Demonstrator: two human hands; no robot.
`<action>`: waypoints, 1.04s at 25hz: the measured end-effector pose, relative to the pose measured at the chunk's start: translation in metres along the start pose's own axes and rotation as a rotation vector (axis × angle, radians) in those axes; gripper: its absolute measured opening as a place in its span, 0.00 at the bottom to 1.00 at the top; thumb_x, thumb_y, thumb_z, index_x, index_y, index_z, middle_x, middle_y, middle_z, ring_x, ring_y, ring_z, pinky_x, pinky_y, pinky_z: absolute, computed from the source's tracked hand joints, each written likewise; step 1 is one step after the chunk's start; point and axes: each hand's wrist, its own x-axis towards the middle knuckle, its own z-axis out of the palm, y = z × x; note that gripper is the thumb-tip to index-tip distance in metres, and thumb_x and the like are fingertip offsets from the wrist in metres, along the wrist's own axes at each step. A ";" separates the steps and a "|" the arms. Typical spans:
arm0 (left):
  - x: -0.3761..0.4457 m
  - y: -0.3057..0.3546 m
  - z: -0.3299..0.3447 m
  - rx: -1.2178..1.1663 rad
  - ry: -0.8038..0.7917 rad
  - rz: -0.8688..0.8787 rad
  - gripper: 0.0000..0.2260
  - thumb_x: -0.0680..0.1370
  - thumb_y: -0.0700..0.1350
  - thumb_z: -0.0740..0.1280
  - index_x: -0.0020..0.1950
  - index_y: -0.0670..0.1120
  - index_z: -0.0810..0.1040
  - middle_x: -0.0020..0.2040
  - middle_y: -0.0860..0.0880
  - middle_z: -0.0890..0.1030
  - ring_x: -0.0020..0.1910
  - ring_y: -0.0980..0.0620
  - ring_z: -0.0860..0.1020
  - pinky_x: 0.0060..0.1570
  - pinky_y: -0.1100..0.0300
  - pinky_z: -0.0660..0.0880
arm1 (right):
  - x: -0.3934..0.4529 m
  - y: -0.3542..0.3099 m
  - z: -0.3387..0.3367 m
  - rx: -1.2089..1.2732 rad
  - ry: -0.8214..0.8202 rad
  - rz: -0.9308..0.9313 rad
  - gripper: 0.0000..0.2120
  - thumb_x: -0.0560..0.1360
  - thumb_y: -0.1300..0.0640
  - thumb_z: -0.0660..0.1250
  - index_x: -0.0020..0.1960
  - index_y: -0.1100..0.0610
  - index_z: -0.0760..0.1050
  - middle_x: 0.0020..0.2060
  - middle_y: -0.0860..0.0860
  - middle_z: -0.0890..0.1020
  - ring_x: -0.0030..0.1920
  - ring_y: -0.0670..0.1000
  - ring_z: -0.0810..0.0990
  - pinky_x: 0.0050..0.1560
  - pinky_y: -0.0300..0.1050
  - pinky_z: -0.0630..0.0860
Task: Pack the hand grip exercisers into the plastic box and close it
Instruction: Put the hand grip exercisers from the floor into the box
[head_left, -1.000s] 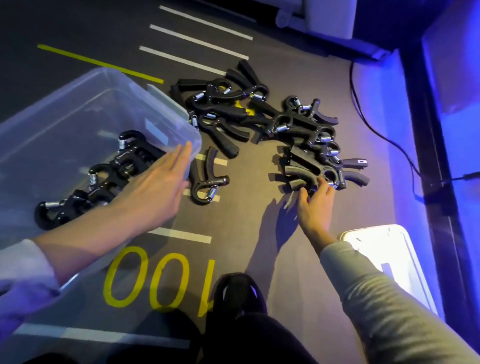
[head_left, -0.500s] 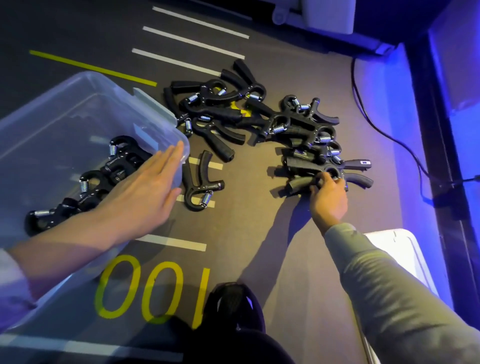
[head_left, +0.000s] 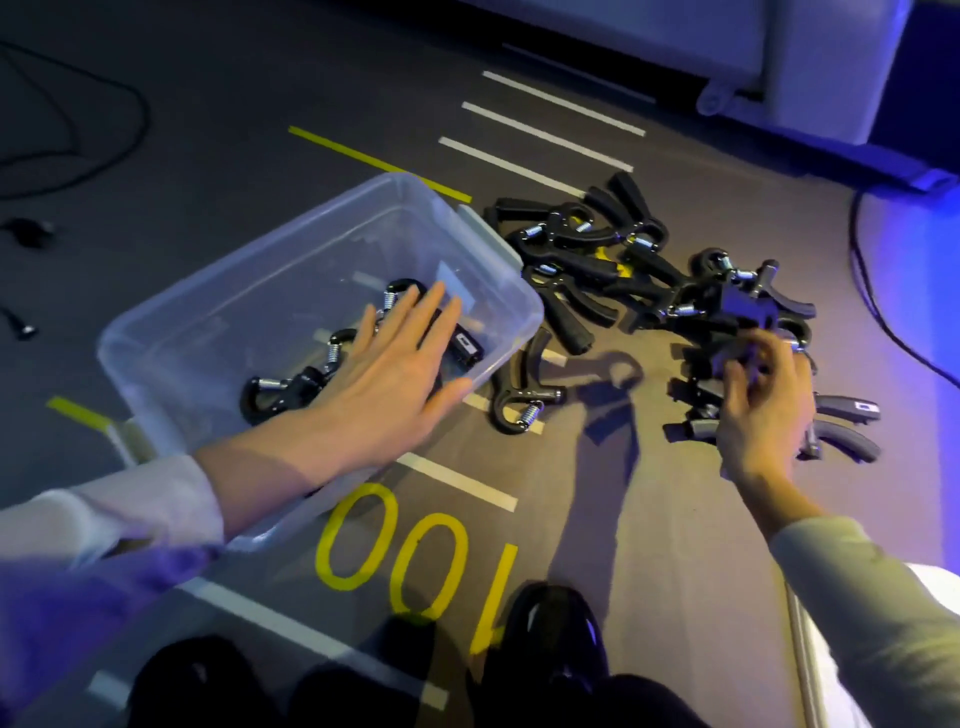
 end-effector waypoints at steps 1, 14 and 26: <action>-0.002 -0.010 -0.004 0.025 0.040 -0.030 0.32 0.78 0.60 0.50 0.76 0.45 0.45 0.77 0.47 0.43 0.75 0.46 0.42 0.70 0.43 0.41 | 0.003 -0.029 0.004 0.051 0.002 -0.106 0.14 0.75 0.66 0.61 0.59 0.60 0.74 0.51 0.61 0.74 0.46 0.41 0.73 0.51 0.28 0.69; -0.038 -0.107 -0.074 -0.446 0.339 -0.159 0.26 0.78 0.59 0.47 0.71 0.48 0.66 0.68 0.48 0.72 0.67 0.48 0.68 0.61 0.62 0.61 | -0.017 -0.232 0.119 0.052 -0.542 -0.946 0.16 0.73 0.62 0.64 0.60 0.55 0.75 0.54 0.57 0.73 0.53 0.51 0.73 0.53 0.38 0.68; -0.041 -0.114 -0.050 -1.087 0.135 -0.586 0.08 0.77 0.45 0.66 0.52 0.42 0.76 0.43 0.41 0.83 0.43 0.47 0.83 0.44 0.55 0.80 | -0.071 -0.232 0.148 0.183 -0.794 -0.565 0.22 0.75 0.64 0.60 0.68 0.58 0.64 0.65 0.55 0.67 0.65 0.50 0.68 0.63 0.41 0.67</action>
